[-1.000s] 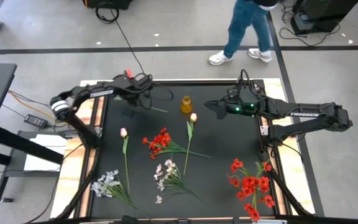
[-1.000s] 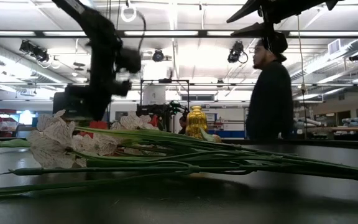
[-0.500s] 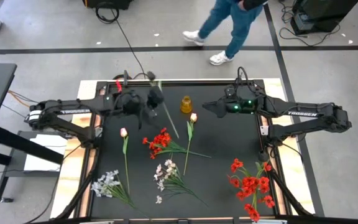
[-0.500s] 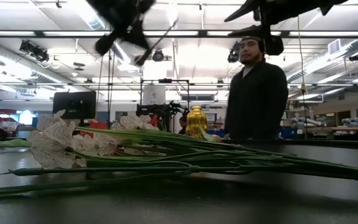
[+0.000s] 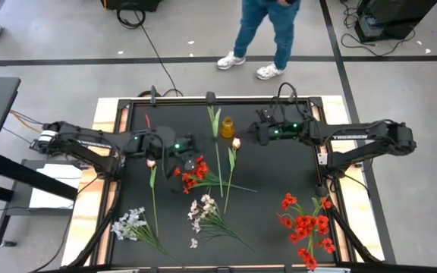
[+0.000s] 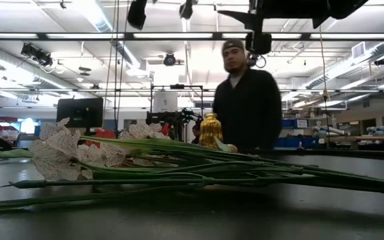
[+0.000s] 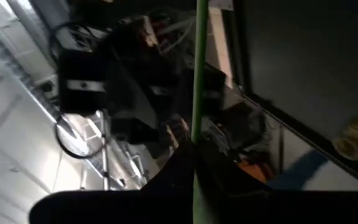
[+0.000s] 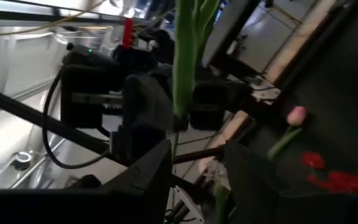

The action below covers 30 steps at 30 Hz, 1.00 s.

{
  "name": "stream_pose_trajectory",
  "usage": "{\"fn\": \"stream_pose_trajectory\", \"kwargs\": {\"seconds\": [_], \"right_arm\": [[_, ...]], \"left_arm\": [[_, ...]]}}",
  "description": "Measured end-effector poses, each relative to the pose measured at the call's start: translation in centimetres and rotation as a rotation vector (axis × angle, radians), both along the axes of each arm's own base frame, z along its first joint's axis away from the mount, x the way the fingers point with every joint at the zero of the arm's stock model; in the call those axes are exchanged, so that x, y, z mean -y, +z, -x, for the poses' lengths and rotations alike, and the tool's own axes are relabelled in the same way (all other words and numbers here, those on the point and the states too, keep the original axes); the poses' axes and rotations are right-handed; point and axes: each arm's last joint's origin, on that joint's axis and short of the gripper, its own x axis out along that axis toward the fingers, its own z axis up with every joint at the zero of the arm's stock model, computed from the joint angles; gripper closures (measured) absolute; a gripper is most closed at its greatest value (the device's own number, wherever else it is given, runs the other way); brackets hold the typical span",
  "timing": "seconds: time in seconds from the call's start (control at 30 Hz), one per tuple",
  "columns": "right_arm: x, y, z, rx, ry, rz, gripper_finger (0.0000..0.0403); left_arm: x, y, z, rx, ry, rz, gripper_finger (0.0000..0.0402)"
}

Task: Sort flowers into vase by color
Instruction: Put the black flower into the transparent vase

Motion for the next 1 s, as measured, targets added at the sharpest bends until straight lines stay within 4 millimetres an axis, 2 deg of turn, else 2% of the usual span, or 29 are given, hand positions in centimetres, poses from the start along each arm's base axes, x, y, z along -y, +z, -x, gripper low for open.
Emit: {"fn": "stream_pose_trajectory", "kwargs": {"seconds": [0.3, 0.53, 0.77, 1.0], "right_arm": [[-1.7, -0.8, -2.0, 0.080, 0.108, 0.016, 0.0218], [-2.2, -1.6, -2.6, 0.050, 0.130, 0.017, 0.0204], [-2.2, -1.8, -2.7, 0.046, 0.169, 0.017, 0.0228], [-2.4, -2.1, -2.9, 0.036, 0.225, -0.008, 0.0271]], "left_arm": [[0.6, -0.8, -1.8, 0.051, -0.040, 0.012, 0.0390], [0.7, -0.9, -2.3, 0.081, -0.047, 0.017, 0.0390], [0.7, -0.8, -2.3, 0.085, -0.051, 0.022, 0.0390], [0.8, -1.9, -3.3, 0.053, -0.081, 0.025, 0.0390]]}}
